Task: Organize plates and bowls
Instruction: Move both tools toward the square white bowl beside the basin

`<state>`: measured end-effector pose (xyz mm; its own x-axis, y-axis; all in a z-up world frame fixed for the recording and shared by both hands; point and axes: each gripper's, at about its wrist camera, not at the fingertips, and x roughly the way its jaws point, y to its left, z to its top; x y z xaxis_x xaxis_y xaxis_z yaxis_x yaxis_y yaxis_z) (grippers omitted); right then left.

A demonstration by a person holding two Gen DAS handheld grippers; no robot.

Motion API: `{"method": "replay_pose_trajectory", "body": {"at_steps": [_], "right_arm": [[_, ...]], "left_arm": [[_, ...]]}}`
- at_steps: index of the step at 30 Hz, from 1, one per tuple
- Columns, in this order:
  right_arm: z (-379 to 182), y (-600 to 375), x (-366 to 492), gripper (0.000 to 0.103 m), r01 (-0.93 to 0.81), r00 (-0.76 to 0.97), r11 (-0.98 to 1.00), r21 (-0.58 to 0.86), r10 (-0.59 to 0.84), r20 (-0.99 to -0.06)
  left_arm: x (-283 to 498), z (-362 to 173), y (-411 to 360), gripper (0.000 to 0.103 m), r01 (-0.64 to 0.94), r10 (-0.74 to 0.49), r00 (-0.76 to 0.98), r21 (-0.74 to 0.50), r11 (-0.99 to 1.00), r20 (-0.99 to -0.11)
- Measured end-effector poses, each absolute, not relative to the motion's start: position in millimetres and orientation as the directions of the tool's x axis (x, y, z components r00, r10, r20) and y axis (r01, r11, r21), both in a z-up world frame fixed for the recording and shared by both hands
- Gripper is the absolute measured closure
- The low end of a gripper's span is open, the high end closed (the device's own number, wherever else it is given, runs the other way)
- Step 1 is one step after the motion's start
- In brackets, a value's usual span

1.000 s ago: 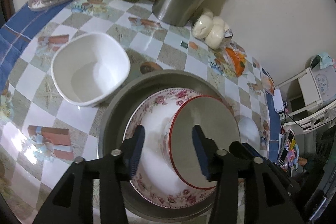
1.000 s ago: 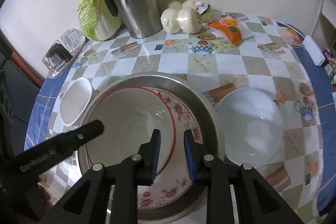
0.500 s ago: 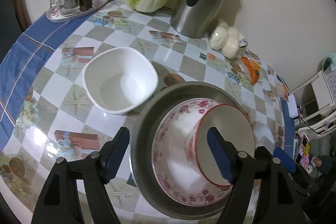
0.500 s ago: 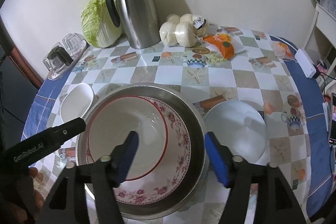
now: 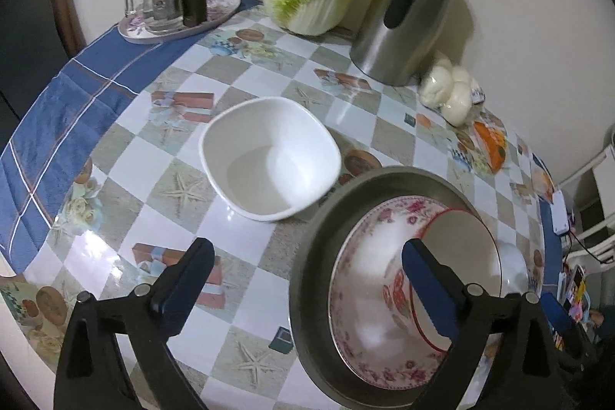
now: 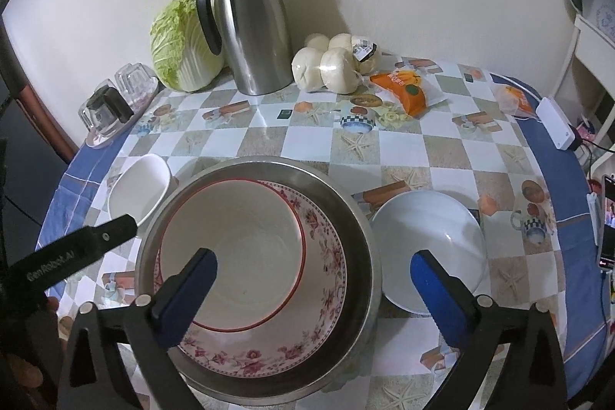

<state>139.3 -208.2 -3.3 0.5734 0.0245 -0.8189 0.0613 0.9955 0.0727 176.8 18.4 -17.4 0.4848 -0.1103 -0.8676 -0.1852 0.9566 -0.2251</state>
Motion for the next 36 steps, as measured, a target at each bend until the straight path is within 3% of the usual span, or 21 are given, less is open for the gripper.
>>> {"method": "replay_pose_trajectory", "body": {"at_steps": [36], "right_arm": [[7,-157,139,0.001,0.054,0.6,0.998,-0.008,-0.039,-0.799]], "left_arm": [[186,-17,90,0.005,-0.223,-0.156,0.574,-0.336,0.915,-0.804]]}}
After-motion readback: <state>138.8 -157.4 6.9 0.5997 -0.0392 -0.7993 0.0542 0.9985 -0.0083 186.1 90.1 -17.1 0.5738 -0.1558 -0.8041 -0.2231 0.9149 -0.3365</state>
